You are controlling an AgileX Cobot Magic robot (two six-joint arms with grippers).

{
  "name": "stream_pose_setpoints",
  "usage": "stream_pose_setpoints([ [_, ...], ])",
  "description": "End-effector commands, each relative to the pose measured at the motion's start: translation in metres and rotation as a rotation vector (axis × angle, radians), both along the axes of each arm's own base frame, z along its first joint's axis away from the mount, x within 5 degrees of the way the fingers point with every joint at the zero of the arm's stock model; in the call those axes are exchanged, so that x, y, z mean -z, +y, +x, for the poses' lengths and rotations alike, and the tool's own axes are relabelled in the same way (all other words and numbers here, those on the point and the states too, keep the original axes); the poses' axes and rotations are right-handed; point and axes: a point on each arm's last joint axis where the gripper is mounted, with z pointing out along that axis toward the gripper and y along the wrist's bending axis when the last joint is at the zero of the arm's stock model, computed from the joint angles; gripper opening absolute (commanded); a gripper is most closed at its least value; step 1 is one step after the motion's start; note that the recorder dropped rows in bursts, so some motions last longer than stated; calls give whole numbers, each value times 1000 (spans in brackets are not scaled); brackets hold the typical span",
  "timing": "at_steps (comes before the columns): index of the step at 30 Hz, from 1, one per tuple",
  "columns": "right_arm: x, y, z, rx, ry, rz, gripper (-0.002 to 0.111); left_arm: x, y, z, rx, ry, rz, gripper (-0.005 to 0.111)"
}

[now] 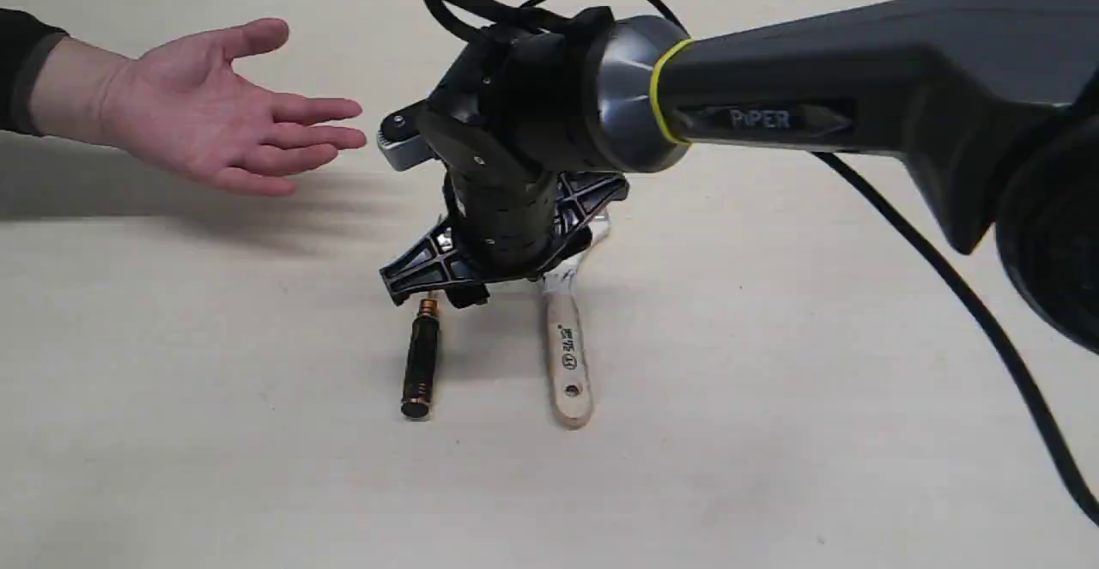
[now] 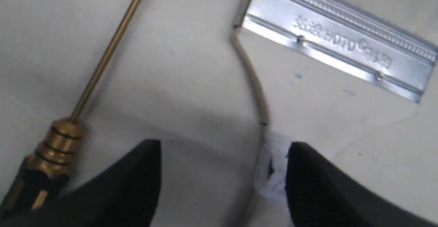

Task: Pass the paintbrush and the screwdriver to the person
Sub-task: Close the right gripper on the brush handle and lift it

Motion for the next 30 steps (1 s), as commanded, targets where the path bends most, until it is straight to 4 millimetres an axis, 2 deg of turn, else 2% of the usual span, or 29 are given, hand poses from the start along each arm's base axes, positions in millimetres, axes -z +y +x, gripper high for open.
stream_pose_setpoints([
  [1,2,-3,4,11,17,-20,57,0,-1,0,8,-7,-3,0],
  [8,5,-19,7,69,77,-96,56,0,-1,0,8,-7,-3,0],
  [16,9,-27,13,129,115,-61,54,0,-1,0,8,-7,-3,0],
  [24,38,-26,16,194,200,-1,53,0,-1,0,9,-5,-5,0],
  [25,41,-26,16,195,204,3,50,0,-1,0,9,-5,-5,0],
  [30,42,-23,14,99,235,12,17,0,-1,0,9,-5,-5,0],
])
